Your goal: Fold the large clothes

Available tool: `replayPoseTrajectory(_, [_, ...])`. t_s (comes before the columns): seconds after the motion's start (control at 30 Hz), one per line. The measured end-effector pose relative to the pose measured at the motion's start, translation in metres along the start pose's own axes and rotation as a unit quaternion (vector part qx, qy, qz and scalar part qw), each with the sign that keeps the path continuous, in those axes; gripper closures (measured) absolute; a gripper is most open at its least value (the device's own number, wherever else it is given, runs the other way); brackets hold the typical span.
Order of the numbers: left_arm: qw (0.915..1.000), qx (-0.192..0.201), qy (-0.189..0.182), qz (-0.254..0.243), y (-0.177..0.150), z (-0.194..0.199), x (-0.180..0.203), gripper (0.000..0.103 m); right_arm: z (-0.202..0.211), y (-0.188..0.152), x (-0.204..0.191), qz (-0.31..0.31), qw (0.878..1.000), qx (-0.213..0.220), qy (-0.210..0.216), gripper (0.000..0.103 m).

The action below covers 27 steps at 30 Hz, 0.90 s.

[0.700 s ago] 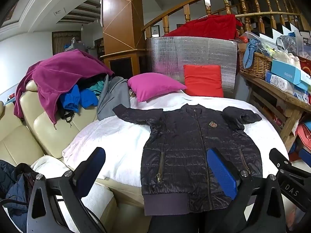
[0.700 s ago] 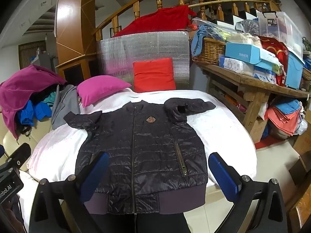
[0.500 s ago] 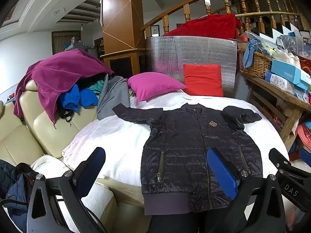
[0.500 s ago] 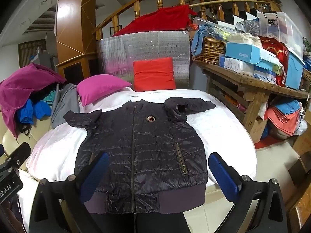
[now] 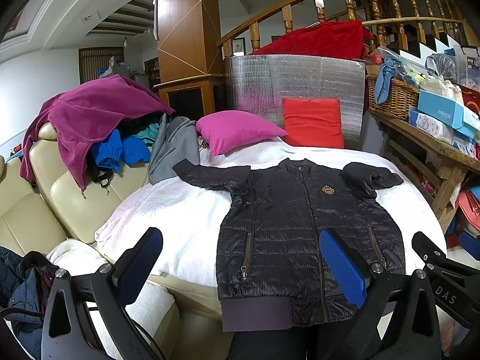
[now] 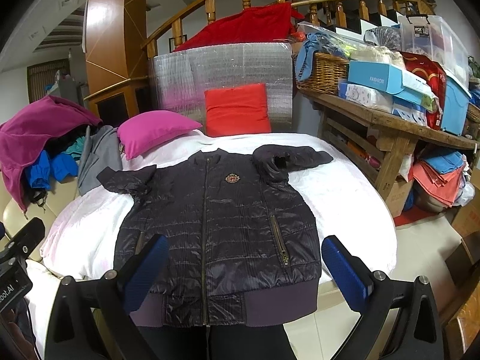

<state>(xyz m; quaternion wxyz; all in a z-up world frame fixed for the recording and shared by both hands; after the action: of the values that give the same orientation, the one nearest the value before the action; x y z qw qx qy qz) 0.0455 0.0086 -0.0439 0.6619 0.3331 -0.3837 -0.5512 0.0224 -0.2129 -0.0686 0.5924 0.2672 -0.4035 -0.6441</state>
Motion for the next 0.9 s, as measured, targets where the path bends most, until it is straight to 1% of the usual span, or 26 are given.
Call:
replayPoseTrajectory(0.57, [1.0,-0.008,0.004,0.0,-0.004,-0.008,0.0,0.0,-0.009,-0.002,-0.003,0.0,1.0,-0.001,0.003,0.0])
replayPoseTrajectory(0.9, [0.9994,-0.03,0.017,-0.002,-0.004,-0.029,0.0,0.0,-0.031,-0.006,0.001,-0.008,0.999,-0.028,0.013,0.0])
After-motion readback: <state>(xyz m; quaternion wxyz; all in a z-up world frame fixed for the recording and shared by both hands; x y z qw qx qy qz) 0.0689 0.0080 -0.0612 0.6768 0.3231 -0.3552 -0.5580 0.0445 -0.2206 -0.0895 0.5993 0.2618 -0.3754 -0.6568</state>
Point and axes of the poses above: each gripper's, at about its wrist camera, not at the fingertips, and z roughly against the way its jaws point, x to its right, y to its top, the point moved 6 cm from there along -z, roughly the way its jaws point, and after that the axes turned 13 degrees about z, right-handed, at the moved point
